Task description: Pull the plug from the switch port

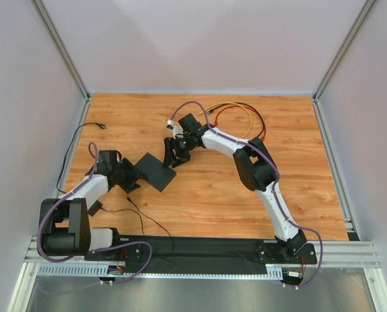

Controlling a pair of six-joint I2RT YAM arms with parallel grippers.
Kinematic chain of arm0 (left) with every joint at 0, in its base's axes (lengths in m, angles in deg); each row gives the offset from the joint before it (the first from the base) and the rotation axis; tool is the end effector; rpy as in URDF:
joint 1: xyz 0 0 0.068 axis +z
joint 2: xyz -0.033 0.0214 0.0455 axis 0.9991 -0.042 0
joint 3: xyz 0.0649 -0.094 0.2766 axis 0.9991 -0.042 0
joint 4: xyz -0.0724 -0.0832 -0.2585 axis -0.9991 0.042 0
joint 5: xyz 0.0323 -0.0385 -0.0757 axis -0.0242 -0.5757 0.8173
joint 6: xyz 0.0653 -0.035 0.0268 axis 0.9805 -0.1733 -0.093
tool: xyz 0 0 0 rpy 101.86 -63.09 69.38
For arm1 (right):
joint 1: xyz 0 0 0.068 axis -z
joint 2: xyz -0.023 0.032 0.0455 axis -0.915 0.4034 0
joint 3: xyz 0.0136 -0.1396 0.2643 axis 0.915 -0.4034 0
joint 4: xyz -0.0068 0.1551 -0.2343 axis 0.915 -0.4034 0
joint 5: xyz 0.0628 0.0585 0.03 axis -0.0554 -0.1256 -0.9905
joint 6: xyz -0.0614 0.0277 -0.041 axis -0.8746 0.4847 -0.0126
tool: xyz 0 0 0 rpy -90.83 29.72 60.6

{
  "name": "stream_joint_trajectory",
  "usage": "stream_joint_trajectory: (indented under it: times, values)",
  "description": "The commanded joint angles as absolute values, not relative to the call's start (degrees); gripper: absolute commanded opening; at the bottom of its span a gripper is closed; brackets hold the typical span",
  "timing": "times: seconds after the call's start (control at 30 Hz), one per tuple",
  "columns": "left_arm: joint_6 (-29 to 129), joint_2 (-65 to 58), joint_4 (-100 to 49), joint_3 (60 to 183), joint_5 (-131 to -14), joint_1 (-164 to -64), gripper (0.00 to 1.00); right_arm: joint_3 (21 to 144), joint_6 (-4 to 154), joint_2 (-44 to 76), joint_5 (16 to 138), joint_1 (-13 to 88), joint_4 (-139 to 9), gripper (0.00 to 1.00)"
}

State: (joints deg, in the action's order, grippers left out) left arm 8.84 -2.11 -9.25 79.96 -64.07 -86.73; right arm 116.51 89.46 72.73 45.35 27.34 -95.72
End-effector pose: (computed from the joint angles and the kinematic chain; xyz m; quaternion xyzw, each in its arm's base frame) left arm 0.2480 -0.0156 0.1374 -0.3901 0.8676 -0.2448 0.1873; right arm 0.4107 0.3863 0.1267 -0.2253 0.8850 0.4045 0.0488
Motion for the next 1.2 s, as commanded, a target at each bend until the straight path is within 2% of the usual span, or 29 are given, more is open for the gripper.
stream_joint_trajectory:
  times: [0.0, 0.1, 0.27, 0.43, 0.77, 0.9, 1.17]
  values:
    - [9.21, -3.83, -11.97, 81.65, -63.75, -86.71, 0.59, 114.86, 90.90, 73.60, 45.46, 26.05, -93.22, 0.60]
    - [9.56, -5.59, -12.41, 82.44, -63.58, -86.62, 0.59, 113.63, 91.52, 73.51, 45.02, 25.52, -91.72, 0.58]
    - [11.93, -10.59, -11.80, 86.04, -62.52, -86.62, 0.56, 111.17, 93.70, 72.64, 45.46, 24.64, -89.53, 0.49]
    - [16.85, -15.68, -10.75, 91.05, -59.89, -86.71, 0.53, 99.41, 98.54, 67.03, 48.09, 23.85, -79.71, 0.44]
    - [17.92, -24.84, -10.22, 101.24, -53.03, -92.77, 0.48, 83.31, 110.93, 59.46, 50.56, 19.11, -60.53, 0.43]
    - [18.96, -20.56, -4.36, 103.71, -56.70, -93.04, 0.48, 79.62, 111.12, 54.64, 52.22, 19.01, -60.07, 0.47]
    - [20.47, -1.30, 5.34, 101.79, -71.56, -92.78, 0.54, 80.05, 94.53, 45.05, 58.02, 23.22, -79.23, 0.60]
